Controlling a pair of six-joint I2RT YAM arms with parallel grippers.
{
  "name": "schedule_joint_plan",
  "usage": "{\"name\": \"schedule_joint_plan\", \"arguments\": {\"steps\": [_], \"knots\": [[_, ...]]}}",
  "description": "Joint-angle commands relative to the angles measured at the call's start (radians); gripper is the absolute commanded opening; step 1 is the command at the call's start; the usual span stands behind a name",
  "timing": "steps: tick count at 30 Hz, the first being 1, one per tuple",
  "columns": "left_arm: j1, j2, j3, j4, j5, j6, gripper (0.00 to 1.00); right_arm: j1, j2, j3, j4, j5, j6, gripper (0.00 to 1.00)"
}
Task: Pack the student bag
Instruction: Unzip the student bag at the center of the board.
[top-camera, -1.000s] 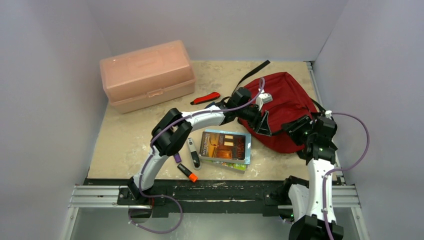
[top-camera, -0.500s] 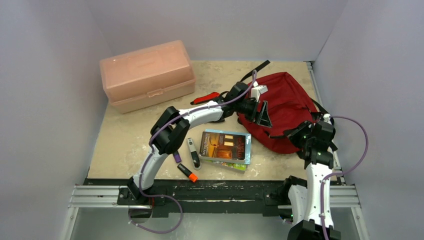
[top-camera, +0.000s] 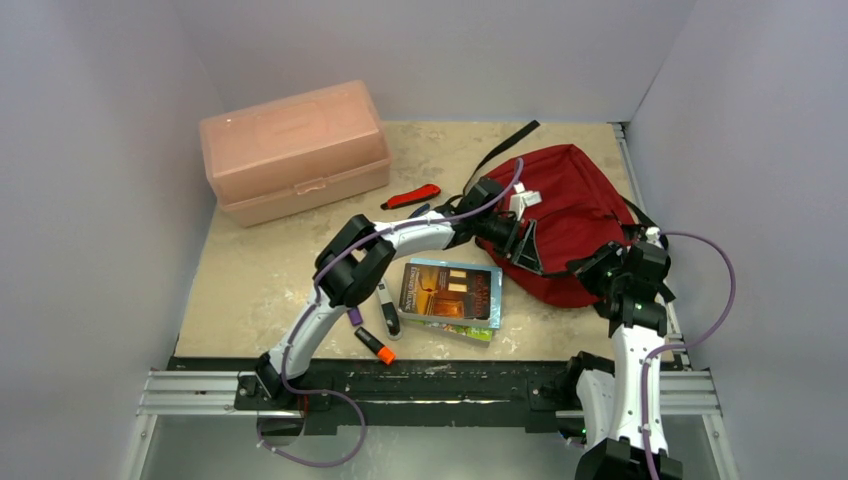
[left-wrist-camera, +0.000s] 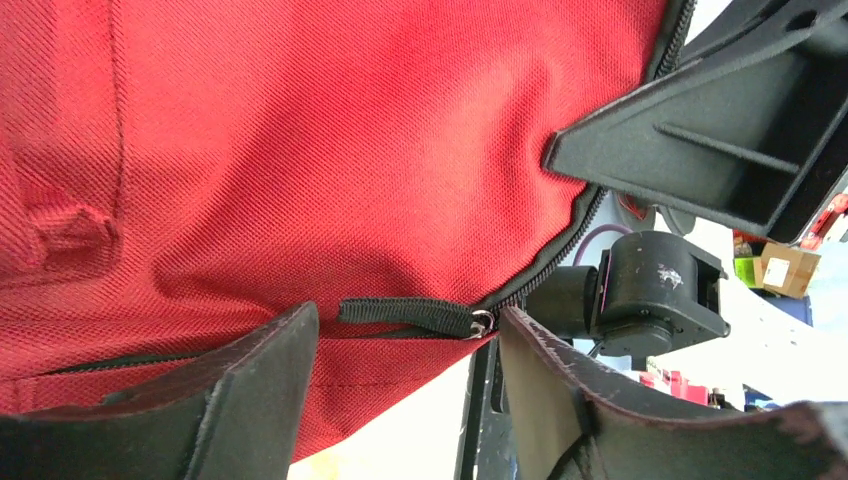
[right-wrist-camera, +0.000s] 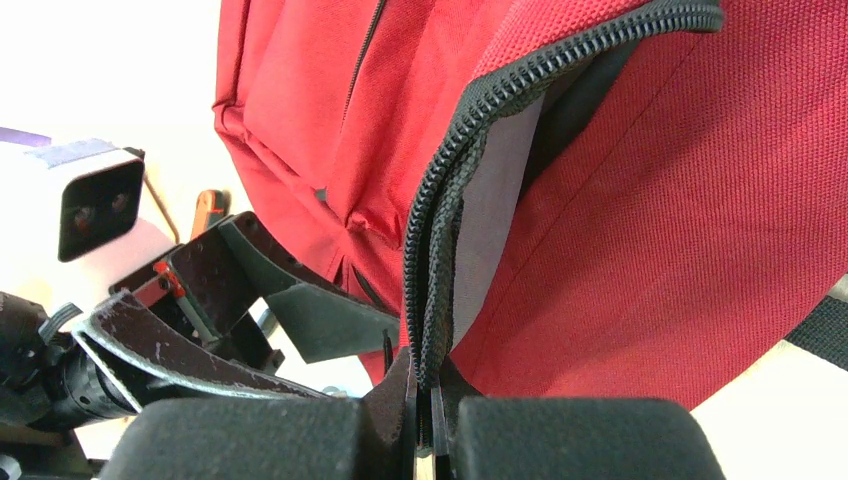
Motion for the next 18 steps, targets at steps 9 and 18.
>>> {"name": "schedule_joint_plan", "arguments": {"steps": [9, 18], "knots": [[-0.004, -0.146, -0.181, 0.304, 0.073, -0.139, 0.53, 0.003, -0.019, 0.009, 0.016, -0.016, -0.028, 0.00], [-0.013, -0.127, -0.218, 0.484, -0.052, -0.437, 0.54, 0.003, -0.023, 0.007, 0.017, -0.020, -0.026, 0.00]]}}
